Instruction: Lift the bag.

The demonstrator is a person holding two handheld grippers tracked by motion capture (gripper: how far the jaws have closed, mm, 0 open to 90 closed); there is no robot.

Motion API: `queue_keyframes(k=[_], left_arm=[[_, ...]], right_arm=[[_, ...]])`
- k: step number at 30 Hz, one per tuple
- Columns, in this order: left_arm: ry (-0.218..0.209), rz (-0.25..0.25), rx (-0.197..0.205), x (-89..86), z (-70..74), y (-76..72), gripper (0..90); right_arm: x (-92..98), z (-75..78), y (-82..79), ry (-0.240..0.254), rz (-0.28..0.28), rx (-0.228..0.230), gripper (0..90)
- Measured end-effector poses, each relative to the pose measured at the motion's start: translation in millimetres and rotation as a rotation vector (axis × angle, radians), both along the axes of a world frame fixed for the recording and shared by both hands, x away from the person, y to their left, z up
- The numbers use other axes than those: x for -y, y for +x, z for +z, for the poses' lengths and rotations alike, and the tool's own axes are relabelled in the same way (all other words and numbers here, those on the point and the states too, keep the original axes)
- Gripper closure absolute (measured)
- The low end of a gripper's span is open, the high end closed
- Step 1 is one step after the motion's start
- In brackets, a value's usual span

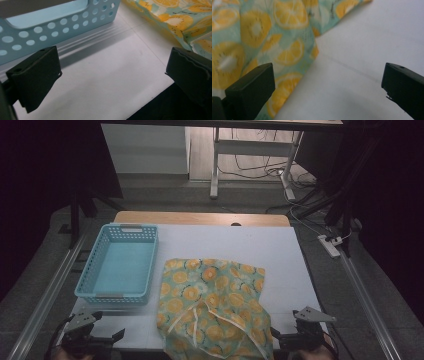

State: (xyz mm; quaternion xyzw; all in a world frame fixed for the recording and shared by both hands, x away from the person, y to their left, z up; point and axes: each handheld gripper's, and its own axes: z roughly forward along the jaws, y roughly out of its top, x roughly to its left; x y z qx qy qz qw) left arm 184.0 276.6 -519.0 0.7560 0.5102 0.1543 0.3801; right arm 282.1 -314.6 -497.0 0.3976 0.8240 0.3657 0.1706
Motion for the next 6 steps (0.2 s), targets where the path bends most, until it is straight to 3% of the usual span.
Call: queue_keyframes(k=[6], left_arm=[[-0.011,0.004,-0.028,-0.5,-0.9,3.1,0.0]], right_arm=[[-2.0,-0.8,-0.4,-0.02,0.009,0.0,0.0]])
